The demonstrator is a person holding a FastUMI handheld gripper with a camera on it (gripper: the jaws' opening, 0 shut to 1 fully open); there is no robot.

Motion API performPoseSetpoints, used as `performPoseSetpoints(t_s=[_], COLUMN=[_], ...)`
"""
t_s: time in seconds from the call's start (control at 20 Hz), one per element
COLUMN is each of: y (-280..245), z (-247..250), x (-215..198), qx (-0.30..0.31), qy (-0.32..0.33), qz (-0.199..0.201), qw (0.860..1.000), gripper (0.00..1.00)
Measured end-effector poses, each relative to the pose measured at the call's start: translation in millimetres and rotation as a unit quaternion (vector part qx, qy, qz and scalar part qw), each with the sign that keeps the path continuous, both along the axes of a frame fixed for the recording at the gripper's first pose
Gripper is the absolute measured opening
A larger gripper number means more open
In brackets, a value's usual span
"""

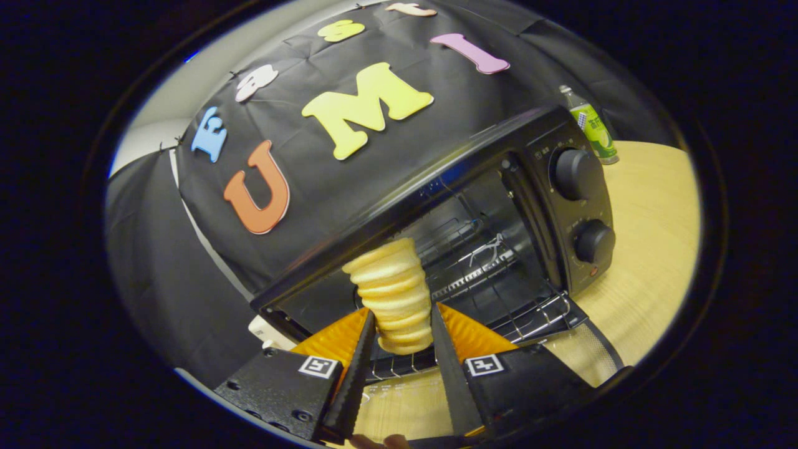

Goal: Open the toaster oven, put the food inside, and close the toaster oven door.

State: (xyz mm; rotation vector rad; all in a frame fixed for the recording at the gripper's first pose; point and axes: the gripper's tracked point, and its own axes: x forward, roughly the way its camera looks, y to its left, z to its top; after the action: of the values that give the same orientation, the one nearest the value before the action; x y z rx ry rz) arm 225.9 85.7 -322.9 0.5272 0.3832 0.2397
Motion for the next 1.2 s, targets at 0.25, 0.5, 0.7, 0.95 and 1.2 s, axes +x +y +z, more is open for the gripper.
performPoseSetpoints(t_s=[0.25, 0.5, 0.7, 0.95, 1.2], y=[6.4, -3.7, -15.9, -23.7, -34.1], z=[-1.2, 5.5, 6.6, 8.4, 10.0], x=[9.3, 11.5, 10.4, 2.0, -19.2], qx=[-0.029, -0.017, -0.009, 0.016, 0.056], qy=[0.007, 0.005, 0.007, 0.020, 0.049], qz=[0.017, -0.003, -0.006, -0.007, -0.027], qw=[0.999, 1.000, 1.000, 1.000, 0.997], gripper=[0.60, 0.78, 1.00, 1.00, 1.00])
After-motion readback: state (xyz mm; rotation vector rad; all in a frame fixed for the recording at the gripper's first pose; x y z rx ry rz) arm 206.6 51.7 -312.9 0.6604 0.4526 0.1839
